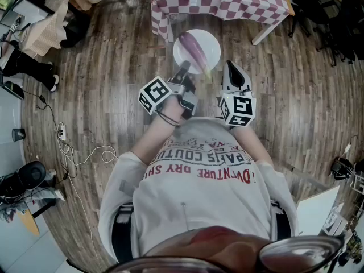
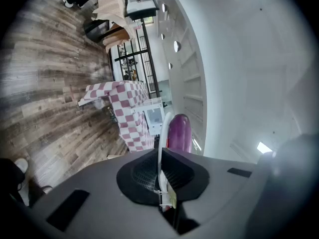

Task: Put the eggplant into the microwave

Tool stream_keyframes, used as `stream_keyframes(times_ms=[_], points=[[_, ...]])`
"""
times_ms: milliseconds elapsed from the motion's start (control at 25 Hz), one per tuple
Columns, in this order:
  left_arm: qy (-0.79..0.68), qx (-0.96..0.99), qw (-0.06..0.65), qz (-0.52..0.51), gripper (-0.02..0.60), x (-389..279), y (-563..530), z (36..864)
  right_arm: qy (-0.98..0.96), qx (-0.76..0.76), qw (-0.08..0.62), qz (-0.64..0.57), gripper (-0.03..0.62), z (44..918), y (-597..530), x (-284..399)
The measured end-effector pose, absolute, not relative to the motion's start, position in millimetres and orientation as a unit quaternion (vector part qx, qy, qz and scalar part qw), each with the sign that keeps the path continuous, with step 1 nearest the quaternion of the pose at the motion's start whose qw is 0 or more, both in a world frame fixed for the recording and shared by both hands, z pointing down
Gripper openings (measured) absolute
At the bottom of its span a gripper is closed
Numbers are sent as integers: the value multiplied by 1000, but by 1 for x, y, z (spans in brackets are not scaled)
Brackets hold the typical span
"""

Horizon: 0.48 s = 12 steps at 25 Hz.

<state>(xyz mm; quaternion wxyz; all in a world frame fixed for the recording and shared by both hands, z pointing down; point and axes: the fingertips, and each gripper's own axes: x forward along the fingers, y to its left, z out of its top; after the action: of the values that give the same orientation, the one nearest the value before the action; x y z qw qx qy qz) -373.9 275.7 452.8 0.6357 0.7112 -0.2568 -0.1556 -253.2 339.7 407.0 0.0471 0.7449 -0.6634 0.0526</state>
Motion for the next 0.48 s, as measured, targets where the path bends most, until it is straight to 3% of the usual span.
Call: stream_keyframes(times_ms=[480], points=[[-252,703,648,-150,32,-370,272,461,-665,744,34,58,26,408,336,-256]])
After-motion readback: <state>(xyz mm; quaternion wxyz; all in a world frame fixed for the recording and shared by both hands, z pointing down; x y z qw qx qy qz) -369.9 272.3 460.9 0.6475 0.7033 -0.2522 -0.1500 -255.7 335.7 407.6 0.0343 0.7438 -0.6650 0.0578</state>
